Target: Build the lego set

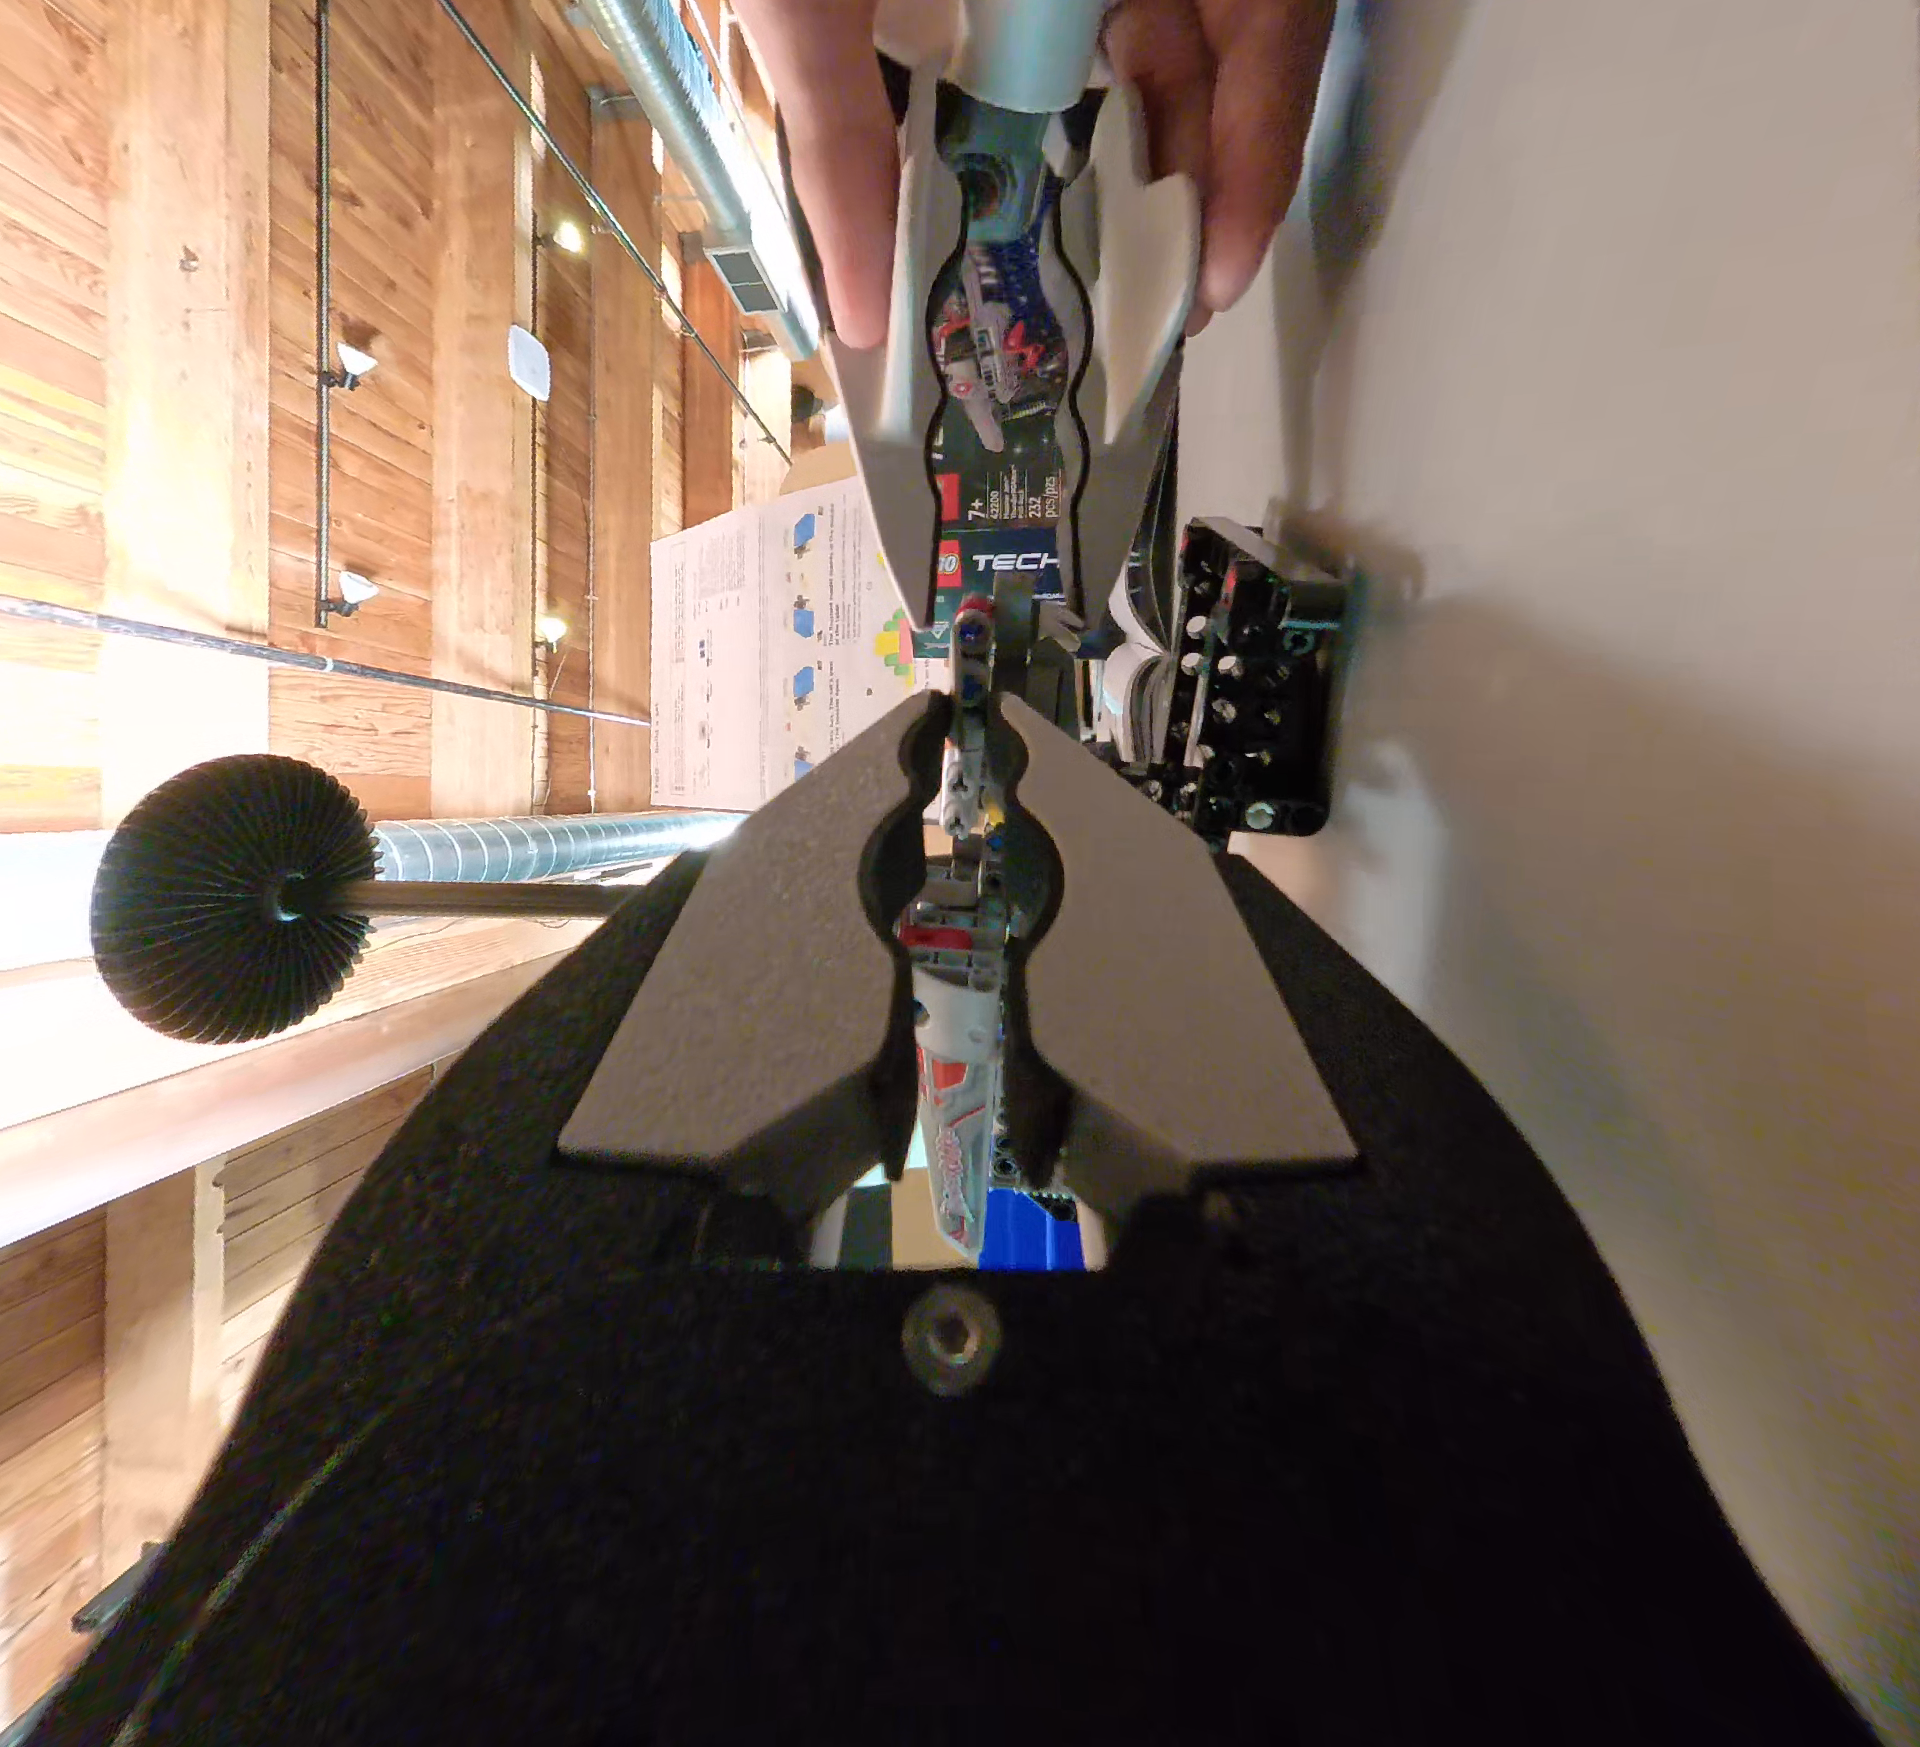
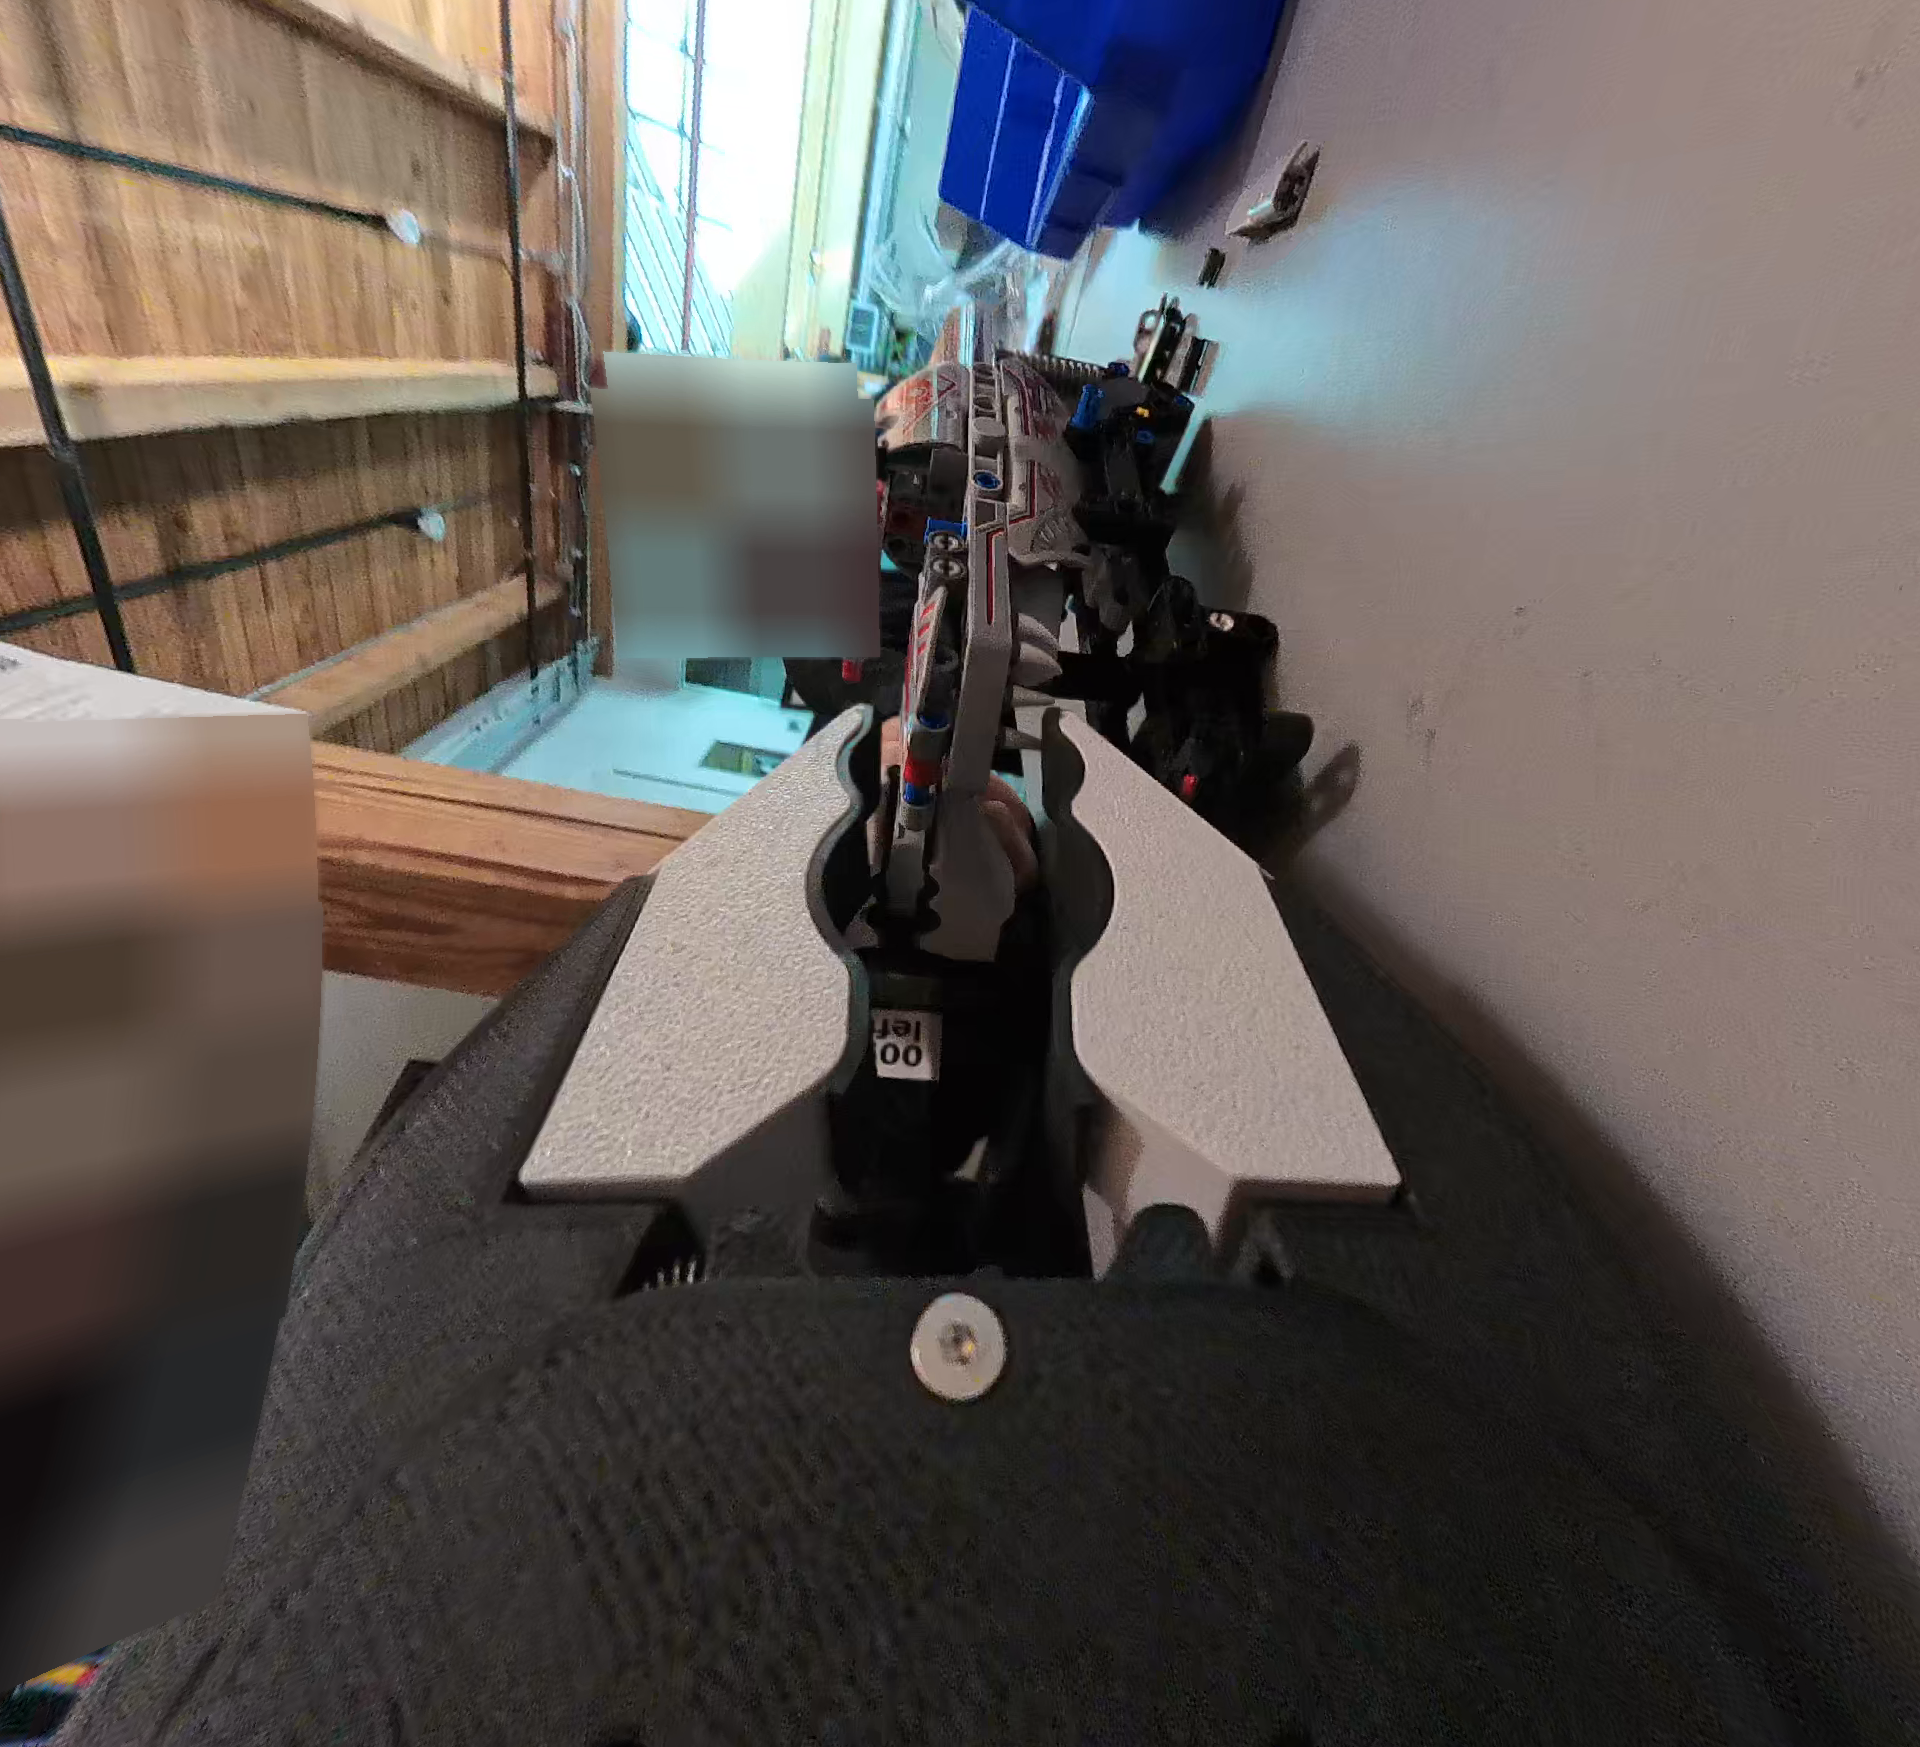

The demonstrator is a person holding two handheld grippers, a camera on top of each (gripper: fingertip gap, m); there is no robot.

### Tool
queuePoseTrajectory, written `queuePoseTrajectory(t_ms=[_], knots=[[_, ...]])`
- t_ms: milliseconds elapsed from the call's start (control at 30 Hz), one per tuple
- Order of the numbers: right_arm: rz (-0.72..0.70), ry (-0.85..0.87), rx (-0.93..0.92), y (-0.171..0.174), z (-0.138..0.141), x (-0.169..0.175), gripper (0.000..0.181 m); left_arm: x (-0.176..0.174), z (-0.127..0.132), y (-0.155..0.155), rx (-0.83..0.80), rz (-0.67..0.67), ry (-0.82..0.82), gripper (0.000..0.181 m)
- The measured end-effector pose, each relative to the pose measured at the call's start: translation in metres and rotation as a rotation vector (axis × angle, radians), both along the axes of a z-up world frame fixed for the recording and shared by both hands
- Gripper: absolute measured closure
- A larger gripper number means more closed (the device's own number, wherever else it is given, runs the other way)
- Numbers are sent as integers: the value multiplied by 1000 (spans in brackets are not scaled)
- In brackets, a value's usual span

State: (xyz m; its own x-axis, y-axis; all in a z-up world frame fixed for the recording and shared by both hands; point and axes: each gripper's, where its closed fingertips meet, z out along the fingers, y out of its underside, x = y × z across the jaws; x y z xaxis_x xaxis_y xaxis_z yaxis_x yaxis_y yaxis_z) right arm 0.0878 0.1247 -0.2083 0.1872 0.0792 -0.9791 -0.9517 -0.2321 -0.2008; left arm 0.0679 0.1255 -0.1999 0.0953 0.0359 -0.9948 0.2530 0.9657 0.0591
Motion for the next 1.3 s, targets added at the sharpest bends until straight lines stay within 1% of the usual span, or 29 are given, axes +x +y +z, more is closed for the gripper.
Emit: queuePoseTrajectory(t_ms=[100, 300, 333, 400, 467, 533, 600, 633, 767, 900, 1000, 1067, 1133, 1300], knots=[[-41, 17, 20, -1, 0, 0, 153, 0, 0, 0, 6, 5, -6, 178], [-125, 48, 25, -4, 1, -3, 148, 0, 0, 0, 3, 7, -10, 178], [-136, 47, 23, -4, 0, -5, 149, 0, 0, 0, 3, 8, -10, 178], [-153, 78, 63, -4, 5, -10, 160, 1, 0, 0, 2, 10, -9, 178], [-227, 102, 86, -5, 7, -7, 156, 1, 0, 0, 2, 12, -10, 178], [-277, 114, 104, -4, 6, -3, 159, 1, 0, 0, 1, 13, -9, 178], [-306, 158, 146, -1, 12, -1, 150, 3, 0, 2, 6, 28, -11, 178], [-324, 157, 156, -1, 12, 0, 148, 4, 0, 2, 8, 33, -12, 179], [-383, 115, 120, 2, 8, -2, 158, 3, 0, 2, 18, 36, -18, 178], [-434, 125, 95, 2, 3, -3, 166, 3, 0, 2, 28, 39, -25, 177], [-469, 122, 88, 1, 3, -4, 167, 3, 0, 1, 34, 38, -30, 178], [-506, 167, 119, 1, 4, -1, 165, 4, -1, 1, 37, 43, -31, 178], [-510, 162, 127, 2, 5, 1, 163, 4, -1, 1, 42, 48, -33, 178], [-504, 112, 101, 5, 4, 3, 167, 4, -1, 2, 41, 51, -31, 178]])
